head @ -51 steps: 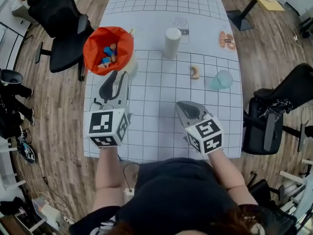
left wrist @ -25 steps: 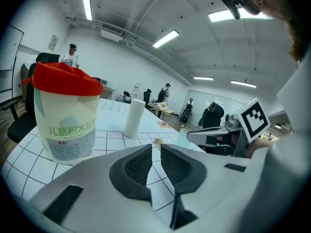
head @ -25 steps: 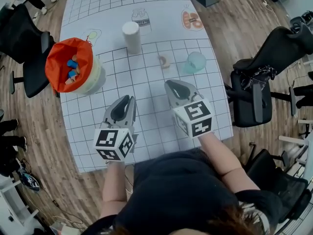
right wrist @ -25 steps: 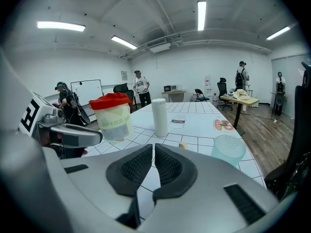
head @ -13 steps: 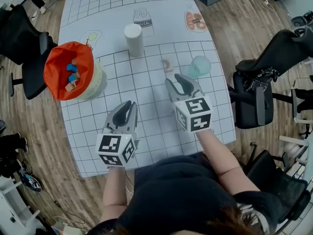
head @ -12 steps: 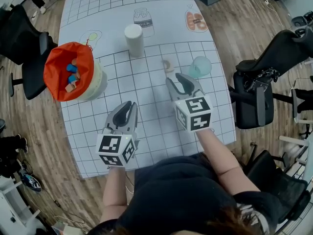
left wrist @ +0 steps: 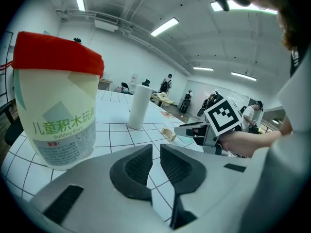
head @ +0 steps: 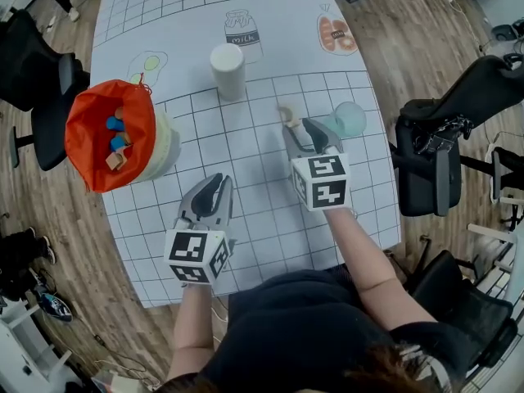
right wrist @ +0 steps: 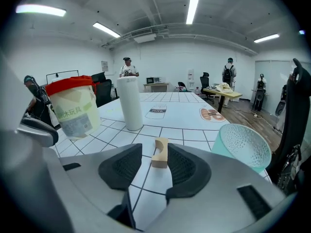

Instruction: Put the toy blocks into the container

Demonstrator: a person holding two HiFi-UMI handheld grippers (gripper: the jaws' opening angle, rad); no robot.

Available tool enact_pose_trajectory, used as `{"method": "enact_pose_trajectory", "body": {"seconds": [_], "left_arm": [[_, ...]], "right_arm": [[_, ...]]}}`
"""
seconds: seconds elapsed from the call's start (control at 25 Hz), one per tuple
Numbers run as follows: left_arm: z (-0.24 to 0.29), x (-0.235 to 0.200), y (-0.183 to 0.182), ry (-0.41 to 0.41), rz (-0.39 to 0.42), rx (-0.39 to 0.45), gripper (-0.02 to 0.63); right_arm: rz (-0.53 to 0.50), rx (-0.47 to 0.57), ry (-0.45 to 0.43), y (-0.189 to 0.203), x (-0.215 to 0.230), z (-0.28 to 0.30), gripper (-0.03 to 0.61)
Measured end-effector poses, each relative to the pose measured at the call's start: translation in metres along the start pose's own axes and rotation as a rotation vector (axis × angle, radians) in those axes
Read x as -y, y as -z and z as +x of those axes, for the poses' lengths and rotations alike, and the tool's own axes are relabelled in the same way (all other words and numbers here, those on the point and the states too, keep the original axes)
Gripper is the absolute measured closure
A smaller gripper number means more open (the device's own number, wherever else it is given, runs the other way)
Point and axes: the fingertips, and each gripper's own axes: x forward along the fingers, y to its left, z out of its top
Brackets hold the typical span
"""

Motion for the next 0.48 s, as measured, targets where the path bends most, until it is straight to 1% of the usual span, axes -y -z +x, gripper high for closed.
{"method": "enact_pose_trajectory", "body": {"seconds": [0.48], "left_arm": [[0.017,-0.013,0.016,0.026,-0.032,-0.042,0.546]], "right_arm": [[0.002,-0.102,0.053,0.027,0.009,0.035,0.387]]}}
